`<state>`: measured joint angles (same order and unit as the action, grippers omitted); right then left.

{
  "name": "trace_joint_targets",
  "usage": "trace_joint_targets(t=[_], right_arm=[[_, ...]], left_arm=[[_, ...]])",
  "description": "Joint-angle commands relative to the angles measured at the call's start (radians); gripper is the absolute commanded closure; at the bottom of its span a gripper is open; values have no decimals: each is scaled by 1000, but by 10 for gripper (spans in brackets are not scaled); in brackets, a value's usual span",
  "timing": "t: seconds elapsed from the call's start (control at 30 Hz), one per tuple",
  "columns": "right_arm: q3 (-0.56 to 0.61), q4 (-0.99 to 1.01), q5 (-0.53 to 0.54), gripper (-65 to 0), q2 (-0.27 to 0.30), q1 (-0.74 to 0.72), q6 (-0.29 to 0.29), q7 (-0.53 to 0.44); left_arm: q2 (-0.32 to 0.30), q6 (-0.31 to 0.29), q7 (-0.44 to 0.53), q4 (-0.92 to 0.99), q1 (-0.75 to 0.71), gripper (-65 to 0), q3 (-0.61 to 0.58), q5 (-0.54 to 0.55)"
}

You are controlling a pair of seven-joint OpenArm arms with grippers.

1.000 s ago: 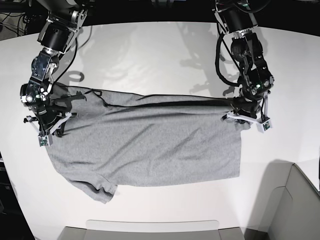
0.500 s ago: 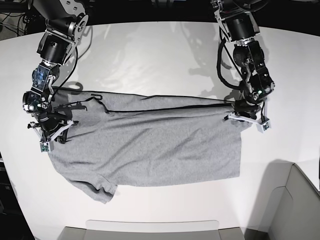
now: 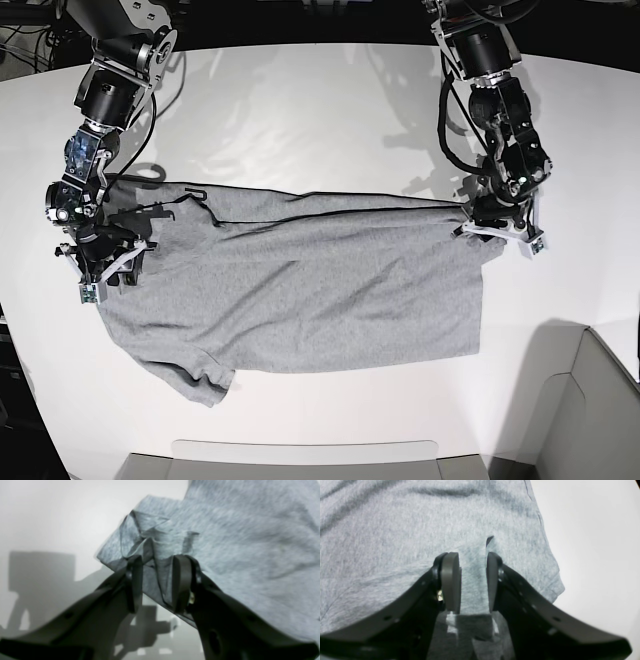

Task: Fold the T-shirt properly
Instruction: 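Hold the shirt raised and shift both grippers to adjust the grip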

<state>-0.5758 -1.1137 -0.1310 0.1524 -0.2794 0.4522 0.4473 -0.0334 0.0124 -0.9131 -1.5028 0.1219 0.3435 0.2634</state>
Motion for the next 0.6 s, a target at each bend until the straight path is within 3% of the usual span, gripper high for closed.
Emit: trace_joint_targets(t=[0.0,0.13,0.47,0.57], right_arm=[[-3,-24,17,-197,16,-25,-7,-29],[-3,-24,18,-197,16,-24,-7,-29],[-3,-24,18,-197,16,-22,-7,-28],[-5,-26,20,-197,16,-22,-7,-23]], left_arm=[[-7,-4,25,-49,19,-213,2,1],[-10,-5,33,-100,19,-213,2,-2],[-92,-13,25,-18,14,-215,2,3],[-92,-76,25,-20,-6,-232,2,3]])
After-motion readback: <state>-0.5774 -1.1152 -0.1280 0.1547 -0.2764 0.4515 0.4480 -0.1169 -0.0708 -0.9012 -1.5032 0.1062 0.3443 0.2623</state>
